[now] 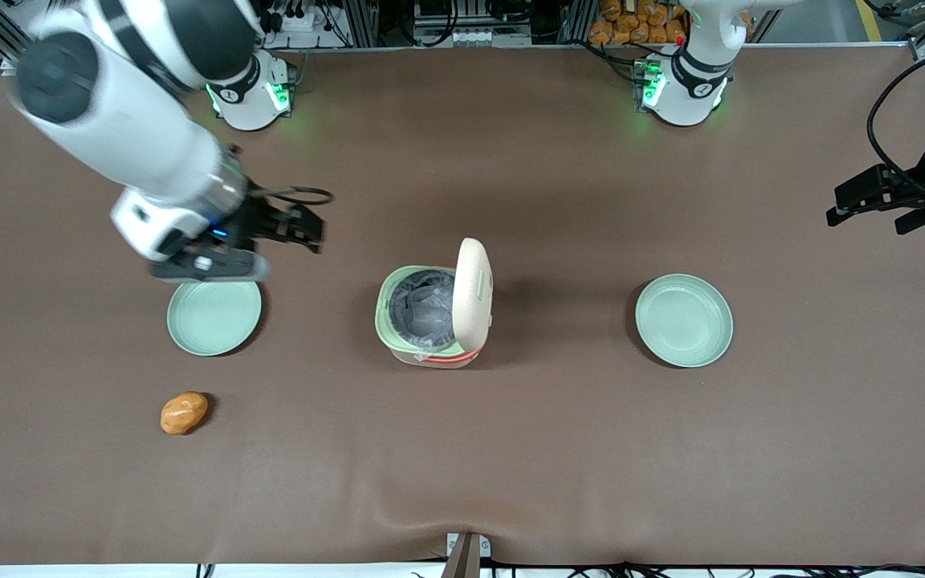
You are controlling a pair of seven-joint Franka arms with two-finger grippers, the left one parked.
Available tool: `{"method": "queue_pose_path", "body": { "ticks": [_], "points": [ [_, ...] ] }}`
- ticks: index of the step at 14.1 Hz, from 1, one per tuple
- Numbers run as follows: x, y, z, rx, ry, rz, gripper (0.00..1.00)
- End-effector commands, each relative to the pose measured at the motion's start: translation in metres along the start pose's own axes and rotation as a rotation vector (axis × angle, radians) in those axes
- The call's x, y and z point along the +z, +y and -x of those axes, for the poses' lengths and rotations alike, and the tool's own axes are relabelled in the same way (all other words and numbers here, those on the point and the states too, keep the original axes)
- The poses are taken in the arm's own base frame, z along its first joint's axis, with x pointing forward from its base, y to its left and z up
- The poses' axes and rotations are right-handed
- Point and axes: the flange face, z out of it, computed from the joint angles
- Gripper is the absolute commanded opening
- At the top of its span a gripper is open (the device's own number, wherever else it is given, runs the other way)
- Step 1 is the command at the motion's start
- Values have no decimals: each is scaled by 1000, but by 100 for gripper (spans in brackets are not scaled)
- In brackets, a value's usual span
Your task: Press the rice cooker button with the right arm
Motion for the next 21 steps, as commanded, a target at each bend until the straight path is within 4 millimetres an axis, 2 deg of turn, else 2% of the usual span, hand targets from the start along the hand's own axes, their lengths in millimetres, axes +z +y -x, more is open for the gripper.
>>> {"method": "queue_pose_path", "body": {
  "ticks": [1, 3, 6, 12, 15, 17, 21],
  "points": [
    [-35, 53, 13, 14, -15, 21, 100],
    [-50, 99, 15, -66, -39, 36, 100],
    [-64, 150, 12, 3, -32, 51, 100],
    [-71, 203, 16, 91, -59, 95, 100],
    [-59, 217, 14, 70, -84, 162, 100],
    [-50, 234, 12, 73, -106, 160, 100],
    [-50, 238, 12, 88, -107, 163, 100]
  ]
}}
